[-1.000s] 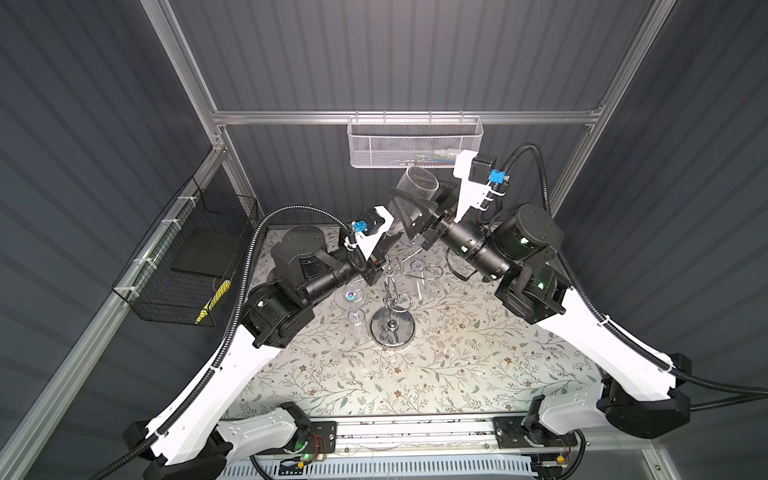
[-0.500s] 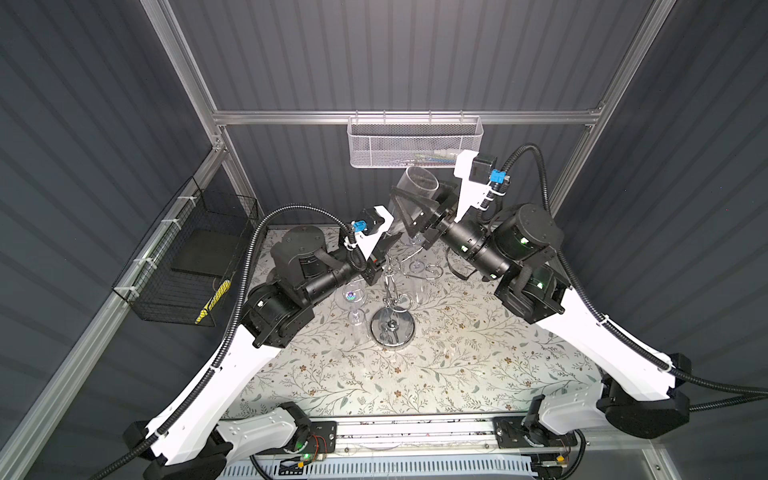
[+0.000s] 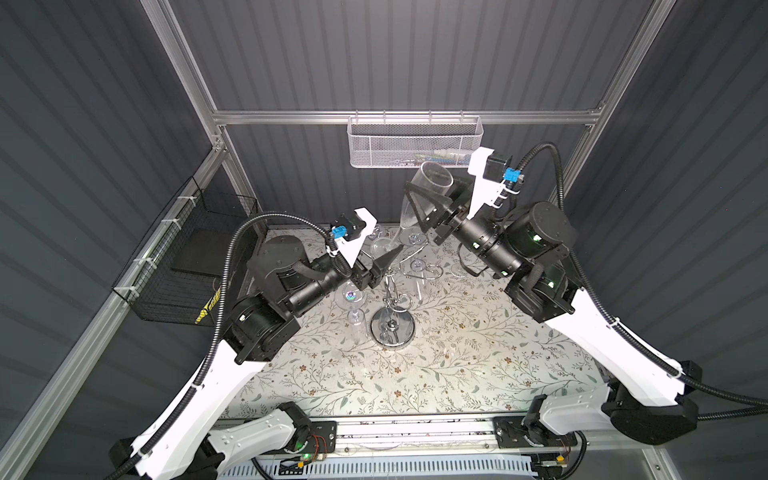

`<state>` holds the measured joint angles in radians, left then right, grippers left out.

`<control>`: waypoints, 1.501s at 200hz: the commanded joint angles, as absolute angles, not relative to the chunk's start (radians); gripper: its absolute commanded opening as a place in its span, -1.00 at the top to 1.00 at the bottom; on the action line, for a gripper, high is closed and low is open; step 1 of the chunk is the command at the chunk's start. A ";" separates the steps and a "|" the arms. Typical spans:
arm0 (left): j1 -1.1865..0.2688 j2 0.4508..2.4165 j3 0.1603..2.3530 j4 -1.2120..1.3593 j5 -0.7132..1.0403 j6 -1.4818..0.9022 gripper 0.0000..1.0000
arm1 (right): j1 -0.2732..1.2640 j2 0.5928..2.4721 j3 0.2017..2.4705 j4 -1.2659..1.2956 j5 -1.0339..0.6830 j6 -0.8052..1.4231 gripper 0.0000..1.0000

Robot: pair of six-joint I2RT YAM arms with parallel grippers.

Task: Take the wine glass off the wine glass rack
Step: 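Close the right gripper on the flute bowl near its rim while the left gripper opens, then carry the flute away with the right gripper while the left gripper draws back, then lower the flute upright onto the table beside the first flute with the right gripper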

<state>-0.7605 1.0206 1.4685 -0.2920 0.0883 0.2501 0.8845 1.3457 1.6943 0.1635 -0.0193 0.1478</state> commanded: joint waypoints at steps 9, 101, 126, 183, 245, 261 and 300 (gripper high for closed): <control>-0.762 0.950 1.454 -0.302 0.047 0.219 -0.67 | 0.828 1.300 1.708 0.176 -0.031 0.096 0.05; -0.762 0.809 1.387 -0.373 -0.059 0.105 -0.99 | 0.539 1.143 1.506 0.095 -0.039 -0.007 0.03; -0.762 0.791 1.370 -0.378 -0.097 0.078 -0.99 | 0.469 1.093 1.421 0.092 -0.041 -0.050 0.00; -0.762 0.775 1.311 -0.350 -0.177 0.012 -0.99 | 0.328 1.045 1.087 0.281 -0.084 -0.015 -0.02; -0.762 0.734 1.236 -0.314 -0.247 -0.031 -0.99 | 0.286 1.169 0.784 0.640 -0.069 0.031 -0.03; -0.762 0.725 1.215 -0.310 -0.258 -0.049 -0.99 | 0.283 1.214 0.743 0.701 -0.071 0.047 -0.02; -0.762 0.720 1.172 -0.299 -0.267 -0.084 -0.99 | 0.281 1.320 0.668 0.877 -0.035 0.036 -0.01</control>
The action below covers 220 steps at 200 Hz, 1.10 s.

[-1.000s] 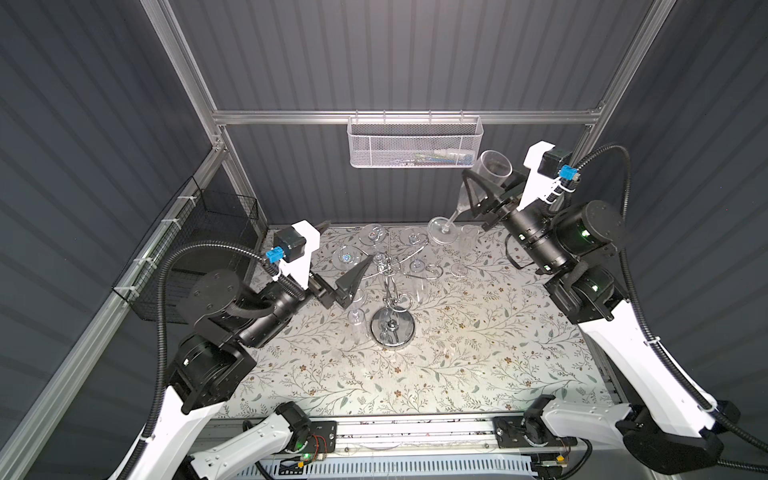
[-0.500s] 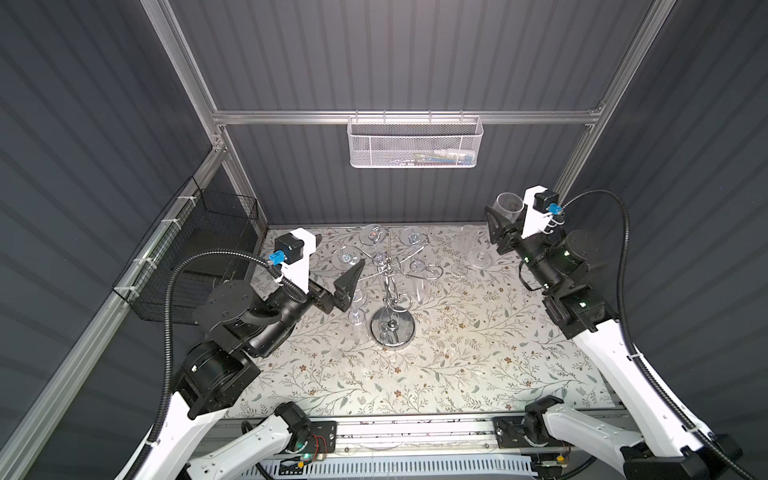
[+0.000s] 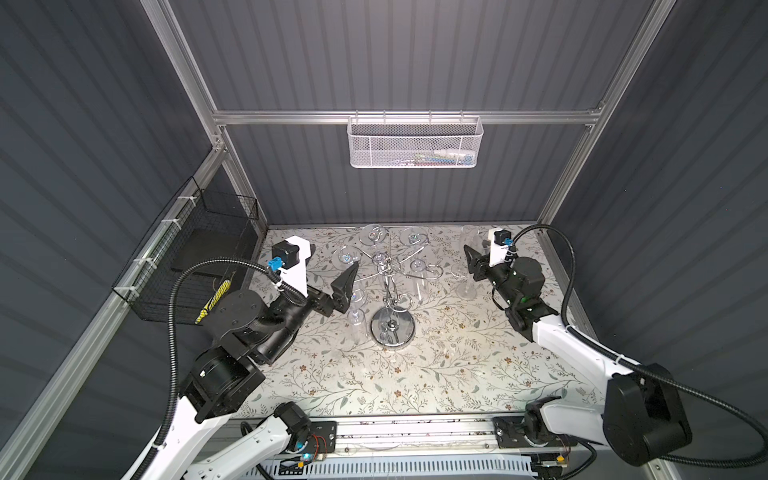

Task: Take the wine glass off the wine glass rack
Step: 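Lower the flute upright onto the table beside the first flute with the right gripper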

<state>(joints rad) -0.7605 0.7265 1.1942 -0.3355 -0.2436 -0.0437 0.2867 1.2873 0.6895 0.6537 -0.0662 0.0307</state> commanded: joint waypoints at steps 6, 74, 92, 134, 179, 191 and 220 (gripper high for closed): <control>-0.762 0.721 1.169 -0.300 -0.267 -0.088 -0.99 | 0.281 1.335 0.666 0.890 -0.030 0.032 -0.01; -0.762 0.719 1.151 -0.301 -0.275 -0.105 -0.99 | 0.278 1.494 0.660 1.011 -0.002 0.013 -0.05; -0.762 0.719 1.150 -0.307 -0.275 -0.105 -0.99 | 0.278 1.518 0.655 1.026 0.003 0.011 -0.05; -0.762 0.705 1.143 -0.317 -0.275 -0.108 -0.99 | 0.278 1.573 0.646 1.058 0.035 -0.004 -0.06; -0.762 0.696 1.142 -0.326 -0.272 -0.115 -0.99 | 0.276 1.621 0.626 1.125 0.066 -0.018 -0.06; -0.762 0.697 1.143 -0.331 -0.271 -0.115 -0.99 | 0.275 1.636 0.627 1.134 0.068 -0.017 -0.06; -0.762 0.702 1.147 -0.331 -0.269 -0.117 -0.99 | 0.275 1.668 0.619 1.182 0.077 -0.016 -0.07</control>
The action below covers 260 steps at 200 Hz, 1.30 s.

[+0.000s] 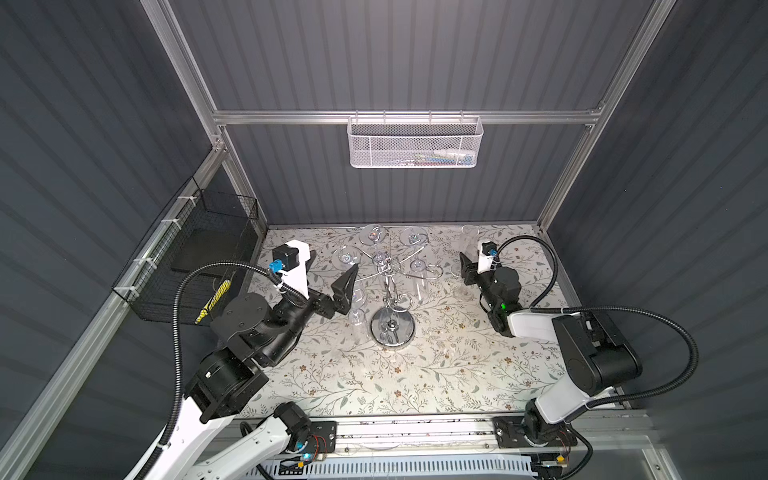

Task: Take the wine glass off the wine glass rack
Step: 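Lower the flute upright onto the table beside the first flute with the right gripper, then open the right gripper and raise it off the standing flute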

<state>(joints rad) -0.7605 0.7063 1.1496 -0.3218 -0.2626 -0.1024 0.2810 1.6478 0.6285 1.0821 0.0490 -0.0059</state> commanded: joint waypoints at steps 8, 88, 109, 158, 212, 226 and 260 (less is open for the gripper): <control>-0.762 0.703 1.148 -0.331 -0.270 -0.118 -0.99 | 0.275 1.676 0.617 1.195 0.078 -0.015 -0.08; -0.762 0.698 1.149 -0.340 -0.266 -0.124 -0.99 | 0.275 1.697 0.598 1.238 0.081 -0.021 -0.39; -0.763 0.692 1.149 -0.345 -0.267 -0.125 -0.99 | 0.275 1.692 0.599 1.232 0.082 -0.022 -0.59; -0.762 0.690 1.154 -0.353 -0.273 -0.117 -0.99 | 0.276 1.660 0.585 1.254 0.070 -0.035 -0.98; -0.762 0.670 1.158 -0.362 -0.268 -0.112 -0.99 | 0.277 1.520 0.563 1.172 0.037 -0.037 -0.98; -0.762 0.656 1.157 -0.368 -0.268 -0.106 -0.99 | 0.276 1.456 0.560 1.119 0.028 -0.048 -0.98; -0.762 0.626 1.173 -0.421 -0.279 -0.117 -0.99 | 0.276 1.215 0.579 0.871 0.025 -0.036 -0.98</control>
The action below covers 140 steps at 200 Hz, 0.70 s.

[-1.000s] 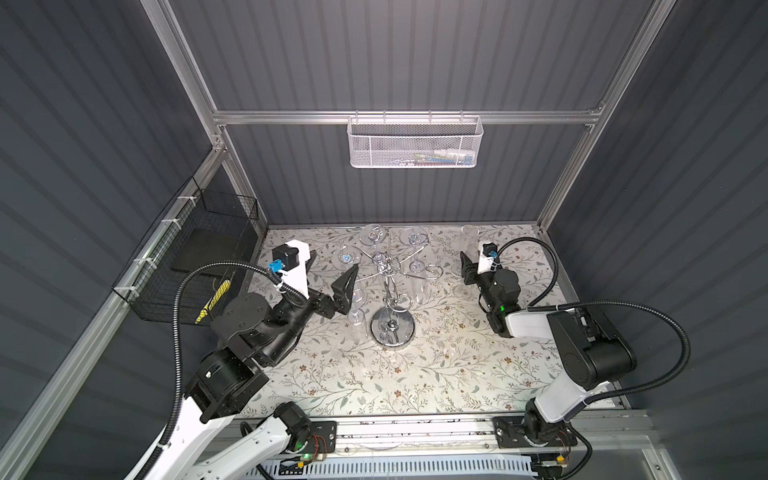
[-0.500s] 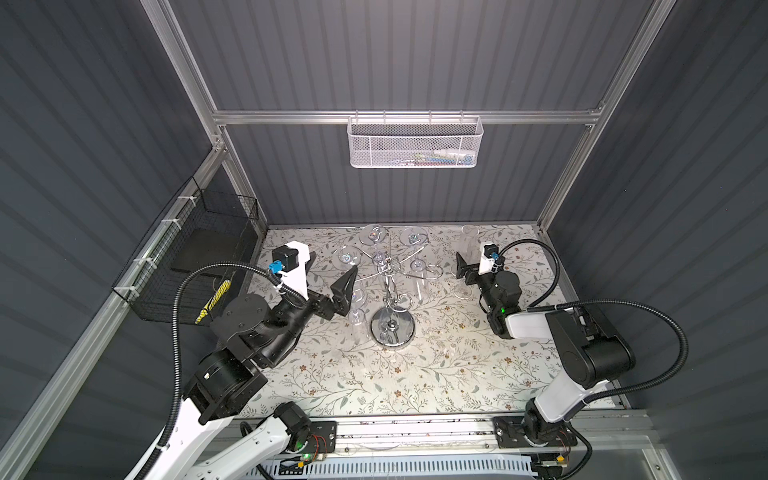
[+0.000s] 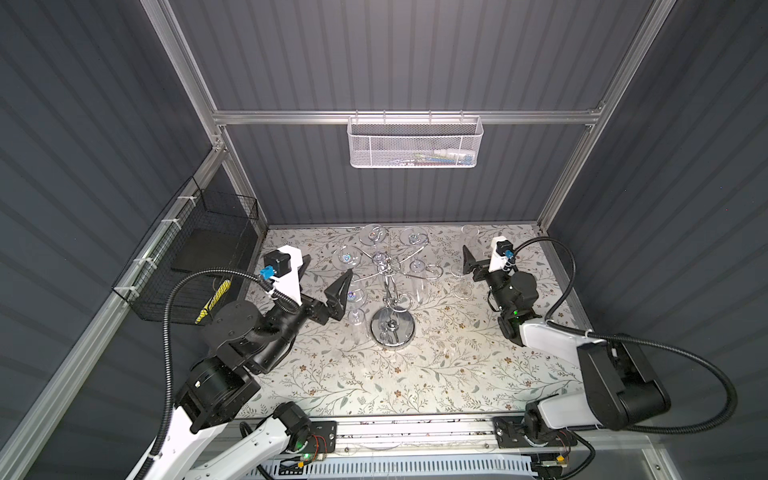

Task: Take the wine glass off the wine glass rack
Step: 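Open the right gripper and raise it off the standing flute, then swing the open right gripper toward the rack and onto a flute foot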

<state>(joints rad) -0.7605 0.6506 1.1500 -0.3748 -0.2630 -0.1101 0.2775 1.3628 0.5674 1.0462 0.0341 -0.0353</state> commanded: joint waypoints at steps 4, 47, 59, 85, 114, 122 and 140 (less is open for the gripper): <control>-0.762 0.623 1.176 -0.432 -0.283 -0.120 -0.99 | 0.276 1.182 0.584 0.832 0.028 -0.026 -0.98; -0.762 0.579 1.209 -0.557 -0.318 -0.142 -0.99 | 0.281 0.943 0.852 0.057 0.251 0.203 -0.98; -0.762 0.558 1.206 -0.573 -0.326 -0.148 -0.99 | 0.281 0.908 0.917 -0.074 0.186 0.221 -0.98; -0.762 0.513 1.180 -0.583 -0.340 -0.153 -0.99 | 0.279 0.875 1.029 -0.206 -0.047 0.286 -0.98; -0.762 0.494 1.171 -0.598 -0.344 -0.166 -0.99 | 0.279 0.994 1.239 -0.350 -0.282 0.419 -0.97; -0.762 0.495 1.173 -0.608 -0.346 -0.173 -0.99 | 0.279 1.038 1.290 -0.371 -0.385 0.448 -0.93; -0.762 0.498 1.181 -0.637 -0.344 -0.192 -0.99 | 0.279 1.159 1.388 -0.383 -0.546 0.519 -0.82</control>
